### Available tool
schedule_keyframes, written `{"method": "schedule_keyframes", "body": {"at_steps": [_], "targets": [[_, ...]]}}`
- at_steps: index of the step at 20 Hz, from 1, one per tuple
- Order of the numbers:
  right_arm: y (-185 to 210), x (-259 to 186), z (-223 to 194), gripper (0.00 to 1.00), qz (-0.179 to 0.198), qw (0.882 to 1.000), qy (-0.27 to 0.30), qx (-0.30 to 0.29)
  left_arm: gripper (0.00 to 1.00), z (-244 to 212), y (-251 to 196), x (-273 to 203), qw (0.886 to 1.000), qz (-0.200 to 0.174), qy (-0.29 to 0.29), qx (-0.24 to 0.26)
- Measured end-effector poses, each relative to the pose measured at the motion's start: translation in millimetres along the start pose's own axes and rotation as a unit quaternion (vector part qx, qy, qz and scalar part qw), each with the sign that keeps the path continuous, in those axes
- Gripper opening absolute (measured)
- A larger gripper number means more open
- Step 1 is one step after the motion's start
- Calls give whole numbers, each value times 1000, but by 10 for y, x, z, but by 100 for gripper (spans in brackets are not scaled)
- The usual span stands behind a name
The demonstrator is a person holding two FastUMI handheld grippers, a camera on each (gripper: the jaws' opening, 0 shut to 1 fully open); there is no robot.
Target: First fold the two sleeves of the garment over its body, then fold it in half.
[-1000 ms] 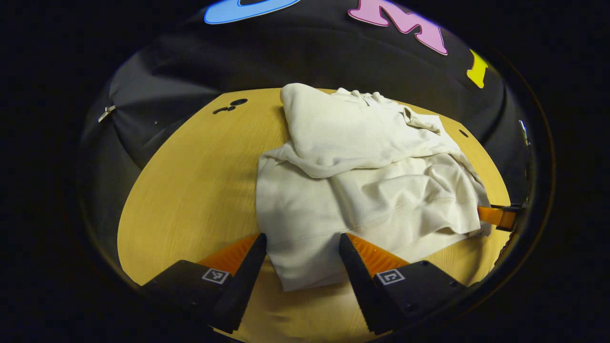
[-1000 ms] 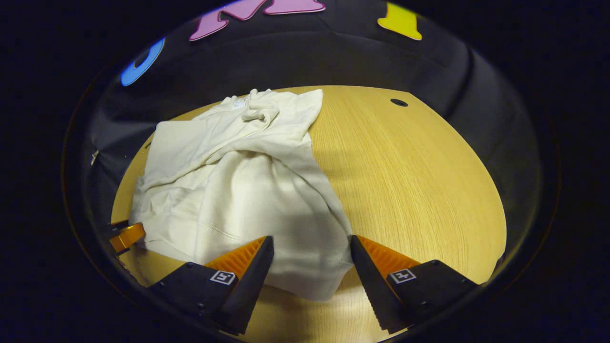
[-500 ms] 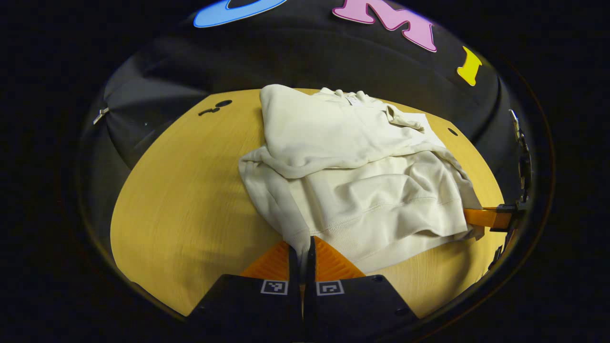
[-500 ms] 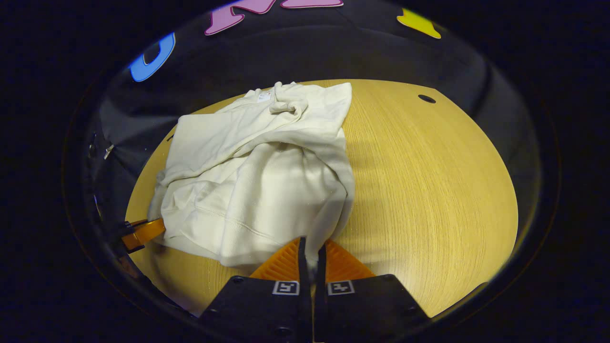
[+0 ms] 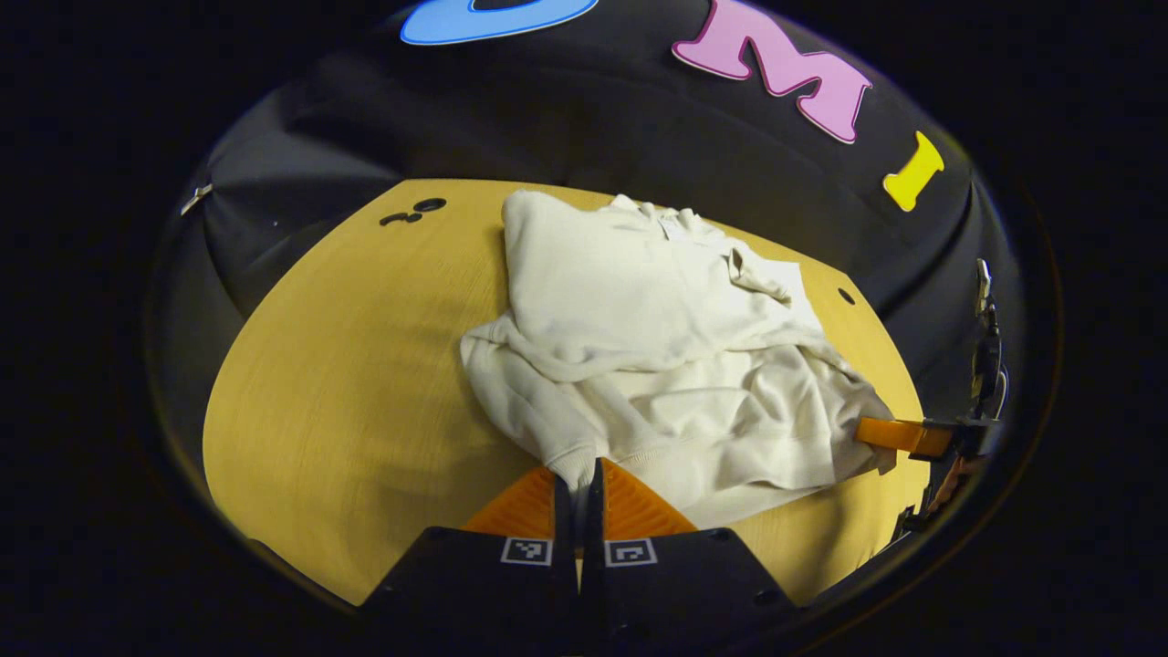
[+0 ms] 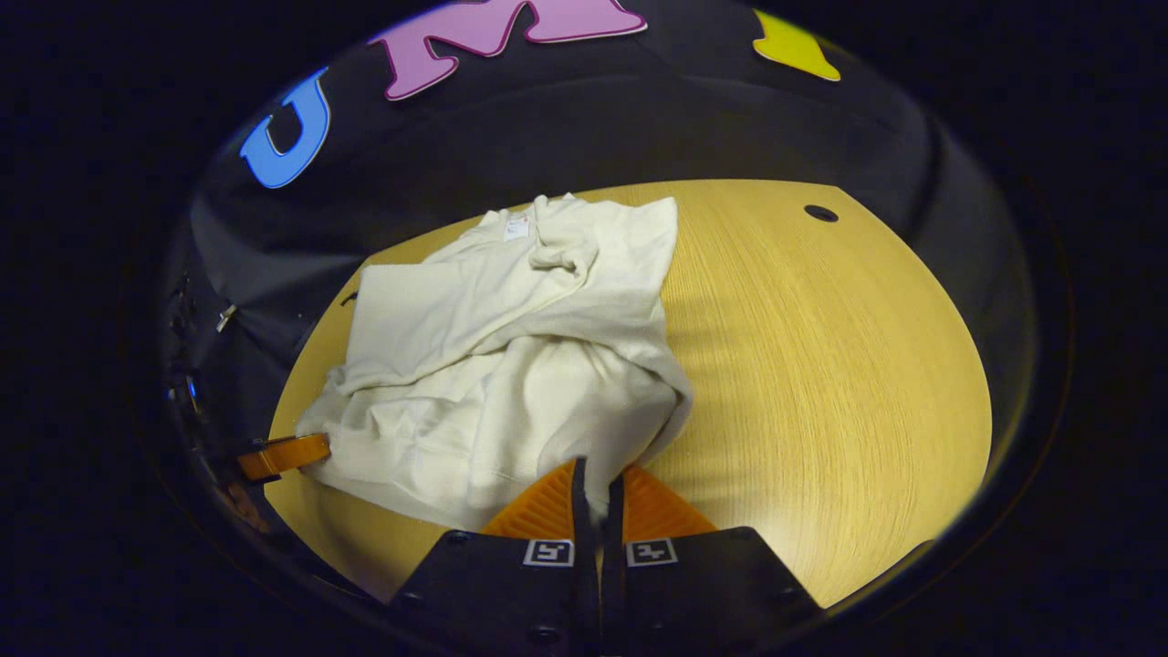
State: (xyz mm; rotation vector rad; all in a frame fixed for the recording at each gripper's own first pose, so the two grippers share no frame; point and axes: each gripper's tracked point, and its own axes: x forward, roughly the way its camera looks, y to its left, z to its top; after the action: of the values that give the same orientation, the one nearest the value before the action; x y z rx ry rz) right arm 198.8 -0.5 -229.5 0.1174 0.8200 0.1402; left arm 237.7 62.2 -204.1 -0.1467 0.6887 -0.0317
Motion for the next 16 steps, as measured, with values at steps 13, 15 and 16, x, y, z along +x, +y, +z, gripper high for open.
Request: {"method": "schedule_keyframes", "body": {"at_steps": [13, 15, 16], "targets": [[274, 369, 2011, 6, 42, 991, -127, 7, 6, 1772, -273, 27, 993, -39, -110, -27], [293, 469, 2280, 5, 46, 988, -145, -1, 6, 2043, -259, 141, 991, -38, -123, -25], [297, 524, 2377, 6, 46, 987, -151, -5, 6, 2188, -262, 207, 991, -37, -130, -24]]}}
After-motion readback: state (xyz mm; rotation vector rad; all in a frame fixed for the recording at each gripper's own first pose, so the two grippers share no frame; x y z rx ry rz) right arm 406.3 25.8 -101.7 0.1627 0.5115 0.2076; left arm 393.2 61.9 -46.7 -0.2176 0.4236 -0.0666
